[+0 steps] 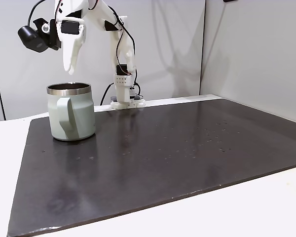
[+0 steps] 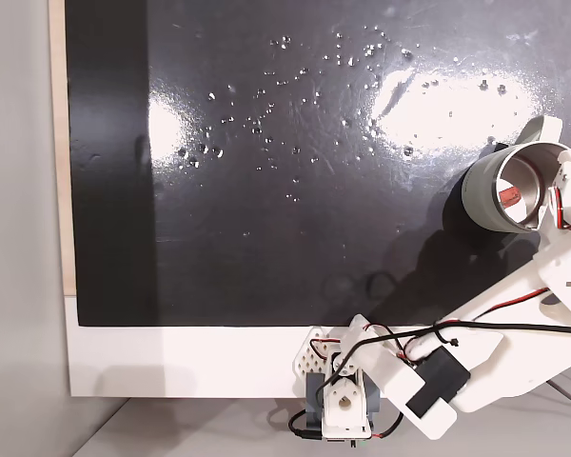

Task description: Grasp a cube and put it in the cup.

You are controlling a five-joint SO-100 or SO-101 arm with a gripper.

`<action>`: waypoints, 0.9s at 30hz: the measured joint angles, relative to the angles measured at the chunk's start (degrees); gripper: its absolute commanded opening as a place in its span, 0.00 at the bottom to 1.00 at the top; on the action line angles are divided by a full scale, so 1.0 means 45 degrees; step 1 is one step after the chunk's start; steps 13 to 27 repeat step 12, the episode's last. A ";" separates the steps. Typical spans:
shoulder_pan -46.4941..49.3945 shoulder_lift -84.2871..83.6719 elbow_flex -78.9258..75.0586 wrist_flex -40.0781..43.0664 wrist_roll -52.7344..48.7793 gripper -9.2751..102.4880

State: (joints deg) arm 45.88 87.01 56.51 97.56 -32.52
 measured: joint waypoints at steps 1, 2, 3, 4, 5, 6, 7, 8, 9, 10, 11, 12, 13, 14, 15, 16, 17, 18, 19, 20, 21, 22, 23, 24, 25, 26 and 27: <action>-0.0078 0.0000 0.0000 0.0059 0.0000 0.31; -0.0117 0.0000 0.0000 0.0078 0.0000 0.31; -0.0176 0.0000 0.0000 0.0137 0.0000 0.31; -0.0215 0.0000 0.0000 0.0137 0.0000 0.31; -0.0273 0.0000 0.0000 0.0156 0.0000 0.31; -0.0332 0.0000 0.0000 0.0156 0.0000 0.31; -0.0371 0.0000 0.0000 0.0156 0.0000 0.31; -0.0410 0.0000 0.0000 0.0156 0.0000 0.31; -0.0430 0.0000 0.0000 0.0156 0.0000 0.31; -0.0449 0.0000 0.0000 0.0195 0.0000 0.31; -0.0469 0.0000 0.0000 0.0254 0.0000 0.30; -0.0488 0.0000 0.0000 0.0293 0.0000 0.30; -0.0488 0.0000 0.0000 0.0293 0.0000 0.30; -0.0488 0.0000 0.0000 0.0293 0.0000 0.30; -0.0488 0.0000 0.0000 0.0293 0.0000 0.30; -0.0488 0.0000 0.0000 0.0293 0.0000 0.30; -0.0488 0.0000 0.0000 0.0293 0.0000 0.30; -0.0488 0.0000 0.0000 0.0293 0.0000 0.30; -0.0488 0.0000 0.0000 0.0293 0.0000 0.30; -0.0488 0.0000 0.0000 0.0293 0.0000 0.30; -0.0488 0.0000 0.0000 0.0293 0.0000 0.30; -0.0488 0.0000 0.0000 0.0293 0.0000 0.30; -0.0488 0.0000 0.0000 0.0293 0.0000 0.30; -0.0488 0.0000 0.0000 0.0293 0.0000 0.30; -0.0488 0.0000 0.0000 0.0293 0.0000 0.30; -0.0488 0.0000 0.0000 0.0293 0.0000 0.30; -0.0488 0.0000 0.0000 0.0293 0.0000 0.30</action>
